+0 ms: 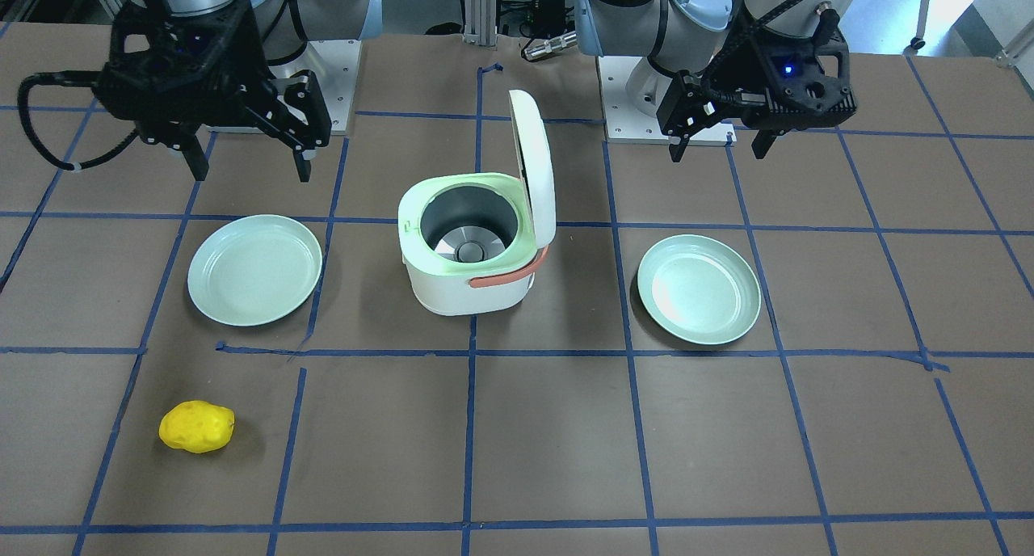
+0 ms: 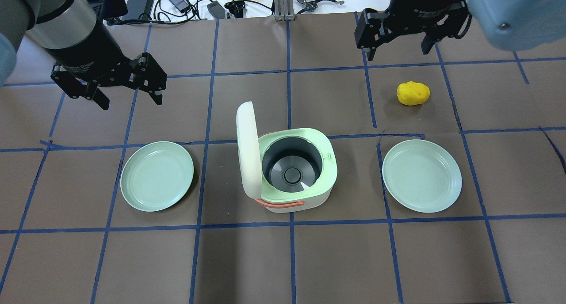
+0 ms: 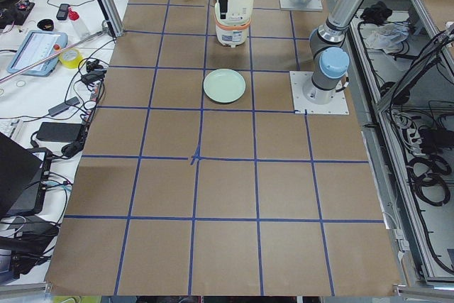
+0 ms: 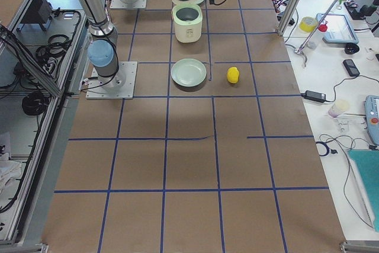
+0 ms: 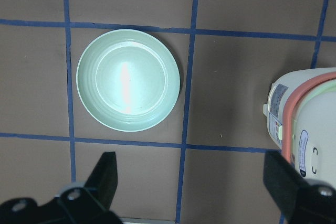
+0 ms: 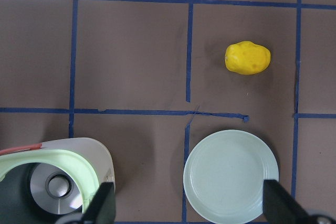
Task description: Press rice cooker button
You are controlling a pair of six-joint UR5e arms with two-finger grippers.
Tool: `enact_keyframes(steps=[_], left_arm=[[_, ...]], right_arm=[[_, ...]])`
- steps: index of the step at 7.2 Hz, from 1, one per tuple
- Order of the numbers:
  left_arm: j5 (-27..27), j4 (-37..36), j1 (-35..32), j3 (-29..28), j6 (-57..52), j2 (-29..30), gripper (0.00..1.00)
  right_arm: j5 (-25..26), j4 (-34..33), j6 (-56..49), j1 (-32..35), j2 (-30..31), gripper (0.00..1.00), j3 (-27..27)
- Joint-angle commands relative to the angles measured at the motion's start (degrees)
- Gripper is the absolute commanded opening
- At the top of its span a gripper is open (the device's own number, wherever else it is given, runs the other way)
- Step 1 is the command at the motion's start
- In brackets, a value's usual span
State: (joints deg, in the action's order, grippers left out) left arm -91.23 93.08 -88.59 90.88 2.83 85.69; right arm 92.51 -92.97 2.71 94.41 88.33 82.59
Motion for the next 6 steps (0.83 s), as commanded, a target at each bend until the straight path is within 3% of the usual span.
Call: enact_keyframes(steps=[1,6], left_arm=[[0.00,0.00,0.00,0.00,0.07,0.00,1.00],[0.00,0.00,0.00,0.00,0.07,0.00,1.00]], right_arm=[[-2.23,0.07,-0.25,-1.51,0.00,1.00,-0.24],[-3.30,0.07,0.71,-1.07,0.09,1.00,0.20]])
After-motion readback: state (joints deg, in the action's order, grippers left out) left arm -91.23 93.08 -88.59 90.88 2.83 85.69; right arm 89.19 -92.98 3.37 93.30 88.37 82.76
